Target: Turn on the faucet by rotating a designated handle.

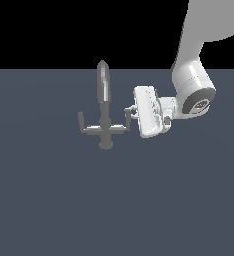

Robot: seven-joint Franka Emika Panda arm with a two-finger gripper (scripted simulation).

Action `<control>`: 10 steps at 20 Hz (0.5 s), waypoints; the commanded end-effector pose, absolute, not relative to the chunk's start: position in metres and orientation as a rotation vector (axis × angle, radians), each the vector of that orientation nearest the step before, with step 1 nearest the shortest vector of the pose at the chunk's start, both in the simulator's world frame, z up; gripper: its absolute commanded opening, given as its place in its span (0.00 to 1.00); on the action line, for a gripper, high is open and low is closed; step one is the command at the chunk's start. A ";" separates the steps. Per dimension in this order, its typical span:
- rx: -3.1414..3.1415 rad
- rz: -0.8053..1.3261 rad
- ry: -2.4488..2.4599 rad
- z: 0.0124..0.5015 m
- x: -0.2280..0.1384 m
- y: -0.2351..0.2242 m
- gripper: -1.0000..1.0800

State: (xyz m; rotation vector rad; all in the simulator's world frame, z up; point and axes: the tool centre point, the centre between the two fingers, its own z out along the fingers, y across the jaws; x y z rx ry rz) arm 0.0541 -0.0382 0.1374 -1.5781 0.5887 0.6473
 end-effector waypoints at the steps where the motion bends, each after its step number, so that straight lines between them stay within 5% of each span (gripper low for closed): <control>1: -1.577 0.650 0.587 0.141 0.047 -0.039 0.00; 10: -1.578 0.648 0.592 0.142 0.033 -0.040 0.00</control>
